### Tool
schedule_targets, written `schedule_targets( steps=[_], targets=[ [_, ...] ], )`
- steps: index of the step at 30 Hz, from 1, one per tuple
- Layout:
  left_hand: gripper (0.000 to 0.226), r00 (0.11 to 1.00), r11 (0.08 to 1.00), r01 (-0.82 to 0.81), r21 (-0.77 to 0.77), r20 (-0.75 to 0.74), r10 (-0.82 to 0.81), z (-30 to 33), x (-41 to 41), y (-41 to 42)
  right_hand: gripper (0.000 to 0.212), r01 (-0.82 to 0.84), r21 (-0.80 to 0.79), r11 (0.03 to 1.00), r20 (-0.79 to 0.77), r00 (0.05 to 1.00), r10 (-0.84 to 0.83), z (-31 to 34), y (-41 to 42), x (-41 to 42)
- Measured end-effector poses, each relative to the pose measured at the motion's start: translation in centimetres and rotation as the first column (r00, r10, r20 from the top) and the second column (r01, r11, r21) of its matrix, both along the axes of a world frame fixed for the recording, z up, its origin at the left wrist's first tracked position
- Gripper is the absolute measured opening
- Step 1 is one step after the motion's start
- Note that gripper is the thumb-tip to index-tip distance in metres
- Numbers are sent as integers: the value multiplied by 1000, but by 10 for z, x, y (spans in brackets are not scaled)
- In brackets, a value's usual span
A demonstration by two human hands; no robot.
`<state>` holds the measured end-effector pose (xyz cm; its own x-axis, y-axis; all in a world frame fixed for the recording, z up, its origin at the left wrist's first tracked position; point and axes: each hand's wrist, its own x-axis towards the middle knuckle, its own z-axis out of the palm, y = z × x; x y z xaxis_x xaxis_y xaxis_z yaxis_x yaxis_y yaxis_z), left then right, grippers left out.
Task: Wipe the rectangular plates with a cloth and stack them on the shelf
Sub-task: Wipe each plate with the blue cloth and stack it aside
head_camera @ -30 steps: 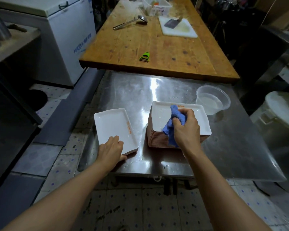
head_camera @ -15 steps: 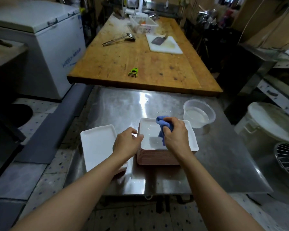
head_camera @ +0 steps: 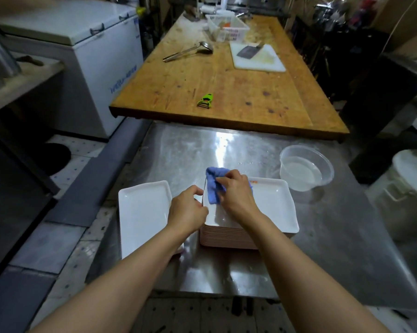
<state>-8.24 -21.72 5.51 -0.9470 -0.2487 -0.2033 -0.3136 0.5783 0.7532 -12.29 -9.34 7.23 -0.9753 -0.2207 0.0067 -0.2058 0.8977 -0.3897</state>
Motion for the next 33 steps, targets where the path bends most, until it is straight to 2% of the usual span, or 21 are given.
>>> schedule_targets(
  steps=[7,14,22,26,30,33],
  targets=[
    [36,1000,999,-10,54,26,9,3,0,-2,40,-116,-67,991,143,982,124,4,4,-1],
    [28,999,988,-49,148,5,49,2,4,3,35,-228,-37,973,258,938,230,8,20,32],
    [28,999,996,-37,81,24,35,7,7,6,44,-234,-23,972,224,946,233,12,38,53],
    [33,999,999,-31,-11,43,32,10,5,8,39,-164,79,983,148,977,151,14,66,61],
    [40,996,977,4,-212,92,16,16,3,15,35,-59,188,980,92,995,42,13,103,68],
    [47,988,939,2,-345,145,51,20,4,29,30,-61,210,976,-4,998,63,8,109,69]
  ],
)
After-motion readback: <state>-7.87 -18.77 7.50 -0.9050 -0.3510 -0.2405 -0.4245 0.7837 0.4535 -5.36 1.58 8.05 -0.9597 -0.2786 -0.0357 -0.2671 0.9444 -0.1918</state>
